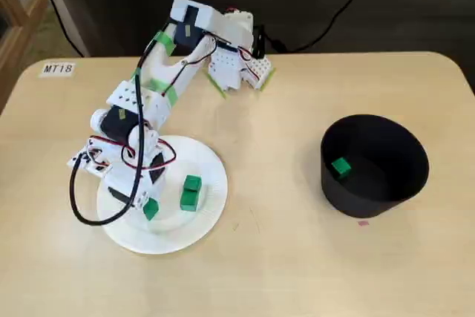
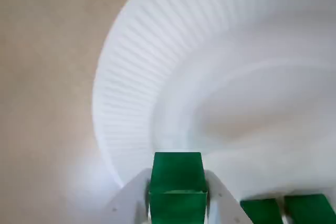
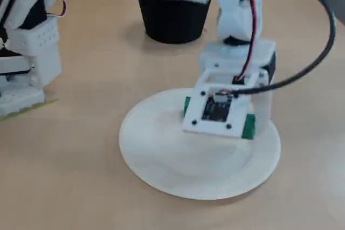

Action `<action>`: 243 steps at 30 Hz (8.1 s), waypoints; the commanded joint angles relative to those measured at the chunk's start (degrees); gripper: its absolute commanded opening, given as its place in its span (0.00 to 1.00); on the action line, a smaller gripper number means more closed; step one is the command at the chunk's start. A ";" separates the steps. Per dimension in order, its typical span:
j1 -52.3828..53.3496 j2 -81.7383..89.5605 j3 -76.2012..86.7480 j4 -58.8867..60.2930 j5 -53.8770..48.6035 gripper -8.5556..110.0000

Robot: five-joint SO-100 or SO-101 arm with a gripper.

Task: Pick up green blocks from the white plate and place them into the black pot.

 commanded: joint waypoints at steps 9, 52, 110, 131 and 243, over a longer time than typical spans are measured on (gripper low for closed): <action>-11.95 37.18 18.46 -18.90 2.37 0.05; -62.84 71.46 90.62 -62.05 -2.99 0.31; -12.13 30.76 38.41 8.70 26.19 0.05; -13.71 30.67 34.72 13.80 61.00 0.05; -50.27 34.63 3.25 15.82 53.17 0.05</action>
